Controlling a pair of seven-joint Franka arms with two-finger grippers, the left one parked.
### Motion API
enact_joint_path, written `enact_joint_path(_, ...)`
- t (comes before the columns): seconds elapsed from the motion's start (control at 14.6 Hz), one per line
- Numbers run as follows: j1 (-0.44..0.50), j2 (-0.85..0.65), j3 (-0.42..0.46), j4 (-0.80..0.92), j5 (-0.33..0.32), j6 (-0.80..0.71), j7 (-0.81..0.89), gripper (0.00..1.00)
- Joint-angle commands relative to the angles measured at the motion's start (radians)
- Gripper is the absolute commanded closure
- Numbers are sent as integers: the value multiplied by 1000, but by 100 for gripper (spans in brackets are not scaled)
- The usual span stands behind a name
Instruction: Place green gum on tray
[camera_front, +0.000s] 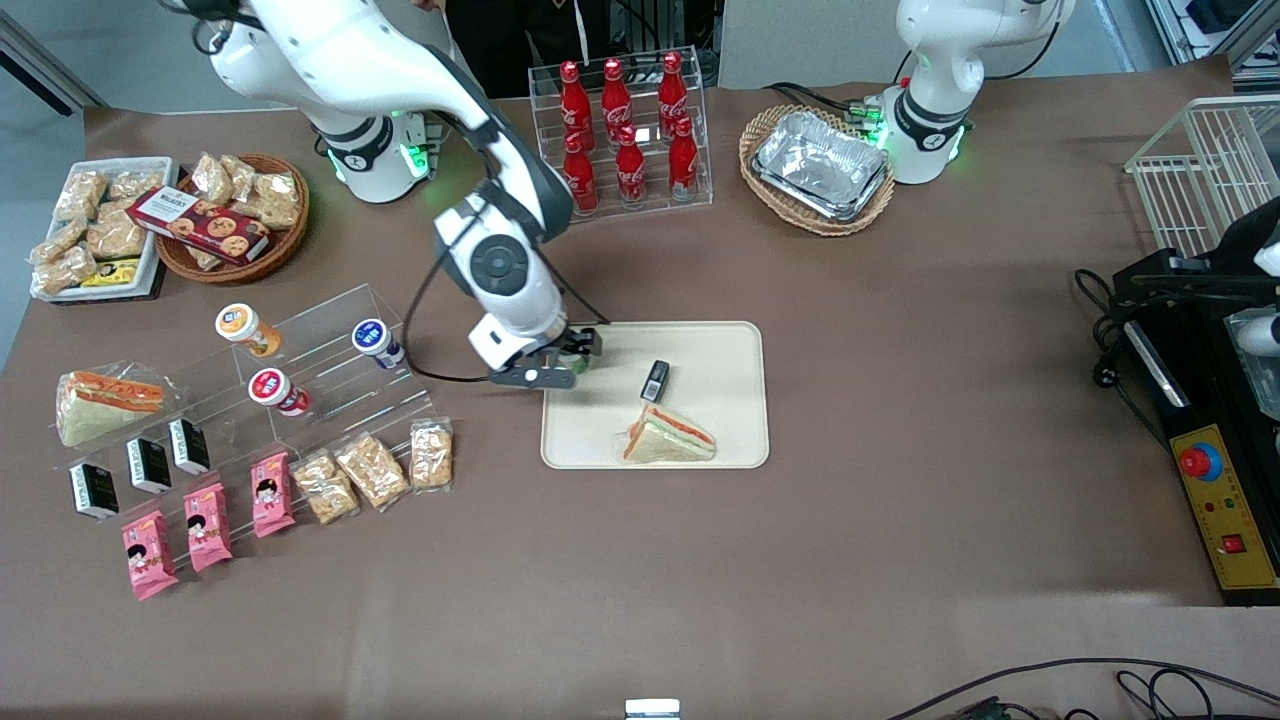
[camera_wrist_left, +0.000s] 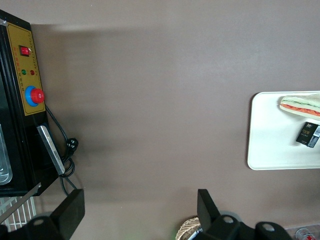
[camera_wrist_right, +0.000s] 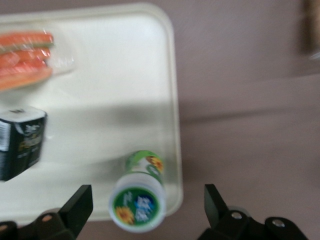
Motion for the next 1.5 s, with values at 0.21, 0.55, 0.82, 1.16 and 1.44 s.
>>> enact_joint_path(0.21,-183,-223,0,253,-3,-541,-198,0)
enact_joint_path(0.55,-351,-295,-3,408,-9,-774,-438,0)
enact_joint_path(0.82,-417,-349,-21,419,-51,-824,-540,0)
enact_joint_path(1.16,-414,-349,-158,484,-64,-880,-690,0)
enact_joint_path(1.44,-417,-343,-247,485,-61,-877,-747,0)
